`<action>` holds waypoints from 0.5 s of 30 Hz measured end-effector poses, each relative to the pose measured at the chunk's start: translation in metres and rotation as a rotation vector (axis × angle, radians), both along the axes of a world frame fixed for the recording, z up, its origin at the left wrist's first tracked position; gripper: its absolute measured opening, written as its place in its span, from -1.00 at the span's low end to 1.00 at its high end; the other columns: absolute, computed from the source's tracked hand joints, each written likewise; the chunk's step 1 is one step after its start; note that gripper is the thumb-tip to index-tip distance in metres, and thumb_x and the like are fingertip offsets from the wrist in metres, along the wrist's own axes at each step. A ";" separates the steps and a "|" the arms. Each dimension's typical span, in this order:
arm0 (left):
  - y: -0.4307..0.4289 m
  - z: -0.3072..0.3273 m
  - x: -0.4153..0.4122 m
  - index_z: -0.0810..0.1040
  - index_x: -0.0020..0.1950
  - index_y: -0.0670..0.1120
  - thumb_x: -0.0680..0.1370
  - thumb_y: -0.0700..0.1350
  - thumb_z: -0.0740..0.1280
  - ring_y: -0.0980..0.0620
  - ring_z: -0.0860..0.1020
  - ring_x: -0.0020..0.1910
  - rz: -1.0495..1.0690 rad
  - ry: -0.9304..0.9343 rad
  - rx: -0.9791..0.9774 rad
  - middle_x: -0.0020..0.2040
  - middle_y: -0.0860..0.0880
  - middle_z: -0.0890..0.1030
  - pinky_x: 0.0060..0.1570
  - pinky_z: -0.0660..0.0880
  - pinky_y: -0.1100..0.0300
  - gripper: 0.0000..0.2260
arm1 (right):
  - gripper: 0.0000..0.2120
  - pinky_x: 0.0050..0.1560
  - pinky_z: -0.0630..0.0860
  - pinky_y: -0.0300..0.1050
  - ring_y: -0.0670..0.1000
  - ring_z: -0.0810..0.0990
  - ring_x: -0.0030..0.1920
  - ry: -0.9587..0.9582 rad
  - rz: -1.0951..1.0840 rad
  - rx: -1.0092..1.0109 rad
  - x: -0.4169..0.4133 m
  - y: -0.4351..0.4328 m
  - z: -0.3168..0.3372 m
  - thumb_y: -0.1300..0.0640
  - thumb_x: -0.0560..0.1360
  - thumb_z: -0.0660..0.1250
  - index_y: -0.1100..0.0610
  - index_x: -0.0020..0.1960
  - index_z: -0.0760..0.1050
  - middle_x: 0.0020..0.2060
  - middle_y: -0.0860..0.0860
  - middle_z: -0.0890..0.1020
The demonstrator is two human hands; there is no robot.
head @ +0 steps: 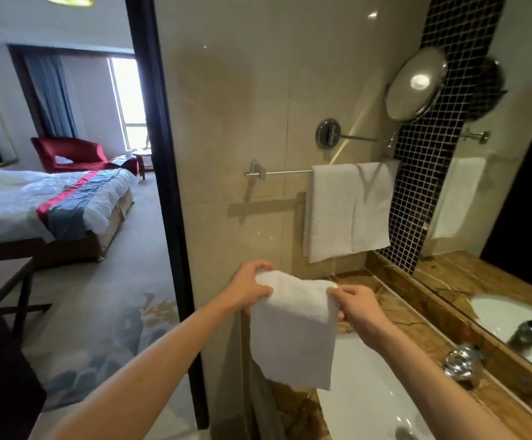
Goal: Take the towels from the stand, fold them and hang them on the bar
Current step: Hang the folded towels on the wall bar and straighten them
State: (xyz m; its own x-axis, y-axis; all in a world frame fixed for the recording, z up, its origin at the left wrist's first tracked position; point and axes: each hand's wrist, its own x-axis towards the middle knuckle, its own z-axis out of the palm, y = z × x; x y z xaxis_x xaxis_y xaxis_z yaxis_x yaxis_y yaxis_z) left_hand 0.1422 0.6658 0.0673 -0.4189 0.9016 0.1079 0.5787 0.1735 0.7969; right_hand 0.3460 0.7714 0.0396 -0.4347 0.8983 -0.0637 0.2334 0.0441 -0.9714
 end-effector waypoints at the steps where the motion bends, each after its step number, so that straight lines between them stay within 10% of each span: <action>1: 0.002 0.010 -0.005 0.47 0.31 -0.11 0.42 -0.29 0.40 0.02 0.46 0.17 -0.020 0.009 0.008 0.21 -0.04 0.48 0.12 0.45 0.21 -0.54 | -0.68 -0.41 0.44 -0.26 -0.01 0.40 -0.34 0.014 -0.004 0.012 -0.003 0.003 0.007 0.12 0.53 0.32 0.29 -0.33 0.52 -0.38 0.08 0.42; 9: 0.015 0.072 -0.041 0.53 0.27 -0.14 0.45 -0.29 0.41 0.04 0.51 0.12 -0.053 -0.007 0.169 0.18 -0.07 0.56 0.08 0.47 0.23 -0.61 | -0.79 -0.32 0.54 -0.17 0.03 0.64 -0.21 0.125 -0.082 0.074 -0.031 0.018 0.070 0.13 0.52 0.37 0.29 -0.13 0.63 -0.22 0.11 0.67; 15: 0.040 0.124 -0.061 0.59 0.20 -0.18 0.44 -0.37 0.36 0.04 0.56 -0.07 -0.049 -0.119 0.370 0.12 -0.18 0.62 -0.05 0.54 0.20 -0.66 | -0.77 -0.51 0.45 -0.29 0.01 0.47 -0.36 0.205 -0.168 0.182 -0.051 0.033 0.134 0.19 0.50 0.35 0.38 -0.17 0.57 -0.32 0.14 0.49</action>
State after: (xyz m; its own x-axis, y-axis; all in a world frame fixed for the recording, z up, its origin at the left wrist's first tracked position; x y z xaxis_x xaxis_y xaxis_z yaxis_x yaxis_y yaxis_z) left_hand 0.0809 0.7056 0.1909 -0.4052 0.8302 0.3829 0.4792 -0.1639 0.8623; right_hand 0.2945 0.8045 0.1741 -0.2667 0.9472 0.1780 0.0526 0.1988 -0.9786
